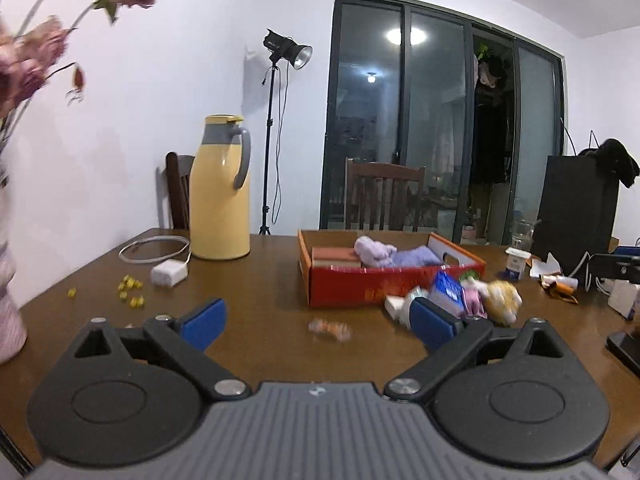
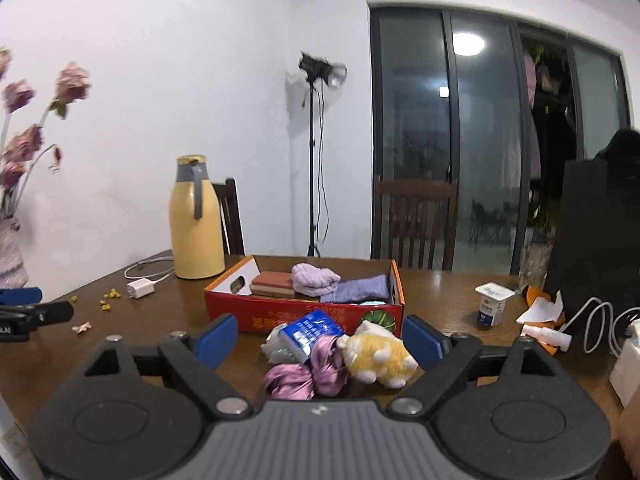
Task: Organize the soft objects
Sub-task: 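Withdraw both tools from the box back over the table, then close the right tool on the yellow-and-white sheep plush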
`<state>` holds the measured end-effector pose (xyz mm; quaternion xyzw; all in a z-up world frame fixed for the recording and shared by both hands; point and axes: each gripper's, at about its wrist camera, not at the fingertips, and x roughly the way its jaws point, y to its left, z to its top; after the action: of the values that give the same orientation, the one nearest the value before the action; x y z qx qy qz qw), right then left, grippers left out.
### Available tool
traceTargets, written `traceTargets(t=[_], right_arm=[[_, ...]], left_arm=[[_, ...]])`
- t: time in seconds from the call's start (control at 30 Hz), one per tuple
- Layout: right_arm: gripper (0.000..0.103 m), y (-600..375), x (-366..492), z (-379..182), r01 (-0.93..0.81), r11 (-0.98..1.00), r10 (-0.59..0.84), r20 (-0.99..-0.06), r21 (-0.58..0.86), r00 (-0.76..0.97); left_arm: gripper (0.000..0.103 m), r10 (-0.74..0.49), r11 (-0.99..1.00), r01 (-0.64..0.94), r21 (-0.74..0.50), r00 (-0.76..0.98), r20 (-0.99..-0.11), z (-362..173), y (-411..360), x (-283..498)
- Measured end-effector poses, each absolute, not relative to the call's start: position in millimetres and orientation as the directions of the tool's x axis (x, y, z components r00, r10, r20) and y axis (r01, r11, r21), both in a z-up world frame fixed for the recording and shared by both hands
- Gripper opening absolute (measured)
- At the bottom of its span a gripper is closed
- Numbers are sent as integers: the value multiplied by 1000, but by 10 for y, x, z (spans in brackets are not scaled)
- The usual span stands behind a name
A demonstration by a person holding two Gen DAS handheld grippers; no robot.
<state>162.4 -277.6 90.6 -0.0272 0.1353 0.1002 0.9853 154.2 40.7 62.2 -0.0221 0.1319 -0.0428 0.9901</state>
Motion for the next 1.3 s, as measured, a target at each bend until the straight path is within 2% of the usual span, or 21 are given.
traceTargets(t=[0.17,0.3,0.6,0.97,1.23,1.3], right_arm=[[90,-2582,1102,613,-211,976,188,-276,-57,943],[92,-2504,799,488,-221,974,201,-278,-41,939],[92,-2515,960,388,-209,978,192,-317,-23,929],[92,-2679,1548,259,-170,985,166,-362,22,917],[90,-2838,2408,229,-152,987,157,-409,45,899],[86,-2896,2684,195,-128,990,141,-431,60,891]], left_arm=[[103,-104,994,96,-45,965,-239,433,400,1038],[103,-132,991,137,6,964,-231,433,348,959],[103,-145,989,147,-14,950,-277,308,259,1100],[103,-141,990,132,-50,918,-371,153,171,1836],[102,-242,970,229,-79,890,-386,130,-290,2740],[102,-277,960,264,-89,881,-383,133,-439,2990]])
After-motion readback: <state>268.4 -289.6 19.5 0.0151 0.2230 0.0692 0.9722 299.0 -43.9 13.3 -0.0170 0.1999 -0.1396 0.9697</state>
